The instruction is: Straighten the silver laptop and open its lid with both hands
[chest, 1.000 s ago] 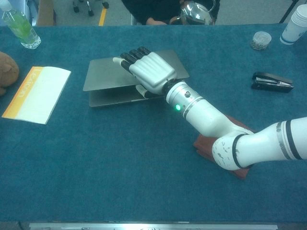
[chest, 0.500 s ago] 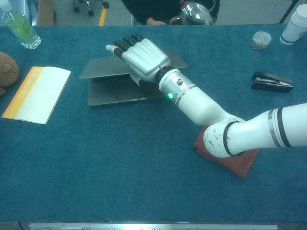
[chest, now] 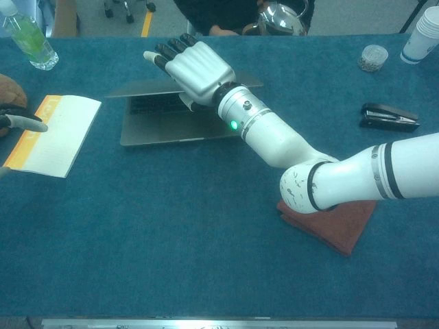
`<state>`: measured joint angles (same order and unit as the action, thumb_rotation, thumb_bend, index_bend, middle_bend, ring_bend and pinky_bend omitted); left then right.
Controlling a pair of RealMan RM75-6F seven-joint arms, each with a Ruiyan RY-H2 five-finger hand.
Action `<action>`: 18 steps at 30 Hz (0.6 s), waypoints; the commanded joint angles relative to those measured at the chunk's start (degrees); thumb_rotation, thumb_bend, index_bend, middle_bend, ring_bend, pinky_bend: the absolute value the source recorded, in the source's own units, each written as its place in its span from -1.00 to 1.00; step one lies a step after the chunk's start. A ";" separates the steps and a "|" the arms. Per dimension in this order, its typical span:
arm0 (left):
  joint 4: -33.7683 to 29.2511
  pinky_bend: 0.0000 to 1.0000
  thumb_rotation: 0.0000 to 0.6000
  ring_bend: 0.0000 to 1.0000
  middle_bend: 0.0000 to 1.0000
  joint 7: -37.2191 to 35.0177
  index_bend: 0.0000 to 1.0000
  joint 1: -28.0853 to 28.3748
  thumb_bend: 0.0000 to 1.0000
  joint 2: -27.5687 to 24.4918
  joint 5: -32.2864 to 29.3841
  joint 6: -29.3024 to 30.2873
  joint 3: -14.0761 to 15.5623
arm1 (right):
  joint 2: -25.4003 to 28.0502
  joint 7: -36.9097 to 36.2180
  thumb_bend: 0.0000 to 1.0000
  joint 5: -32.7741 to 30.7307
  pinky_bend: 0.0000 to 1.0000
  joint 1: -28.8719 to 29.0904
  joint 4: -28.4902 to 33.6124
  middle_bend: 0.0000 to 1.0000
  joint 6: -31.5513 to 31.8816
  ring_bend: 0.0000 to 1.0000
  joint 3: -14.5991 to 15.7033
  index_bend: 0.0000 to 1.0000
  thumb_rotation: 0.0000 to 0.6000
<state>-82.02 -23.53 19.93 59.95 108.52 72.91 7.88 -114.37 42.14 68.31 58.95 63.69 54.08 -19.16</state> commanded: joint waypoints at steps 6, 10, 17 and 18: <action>0.73 -0.75 1.00 -0.89 -0.78 -0.67 -0.67 4.59 -0.21 2.43 1.96 -3.57 0.77 | 0.02 0.59 -0.06 -0.63 -0.87 1.01 -0.45 -0.89 0.12 -1.00 -0.01 -1.00 1.00; 1.60 -0.75 1.00 -0.89 -0.78 -0.86 -0.67 6.74 -0.21 4.17 2.22 -5.05 0.79 | -0.02 0.84 -0.06 -0.98 -0.87 1.55 -0.54 -0.89 0.29 -1.00 -0.12 -1.00 1.00; 2.80 -0.74 1.00 -0.89 -0.78 -1.36 -0.67 9.47 -0.21 6.62 2.06 -6.94 0.74 | 0.04 1.53 -0.07 -1.57 -0.87 2.19 -0.86 -0.89 0.45 -1.00 -0.14 -1.00 1.00; 3.02 -0.75 1.00 -0.89 -0.78 -1.28 -0.67 10.05 -0.21 7.11 2.07 -7.45 0.79 | 0.05 1.54 -0.07 -1.74 -0.87 2.29 -0.91 -0.89 0.42 -1.00 -0.17 -1.00 1.00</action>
<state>-79.21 -24.83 29.56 66.67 110.61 65.85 8.62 -114.33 43.65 66.65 61.17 62.82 54.51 -19.32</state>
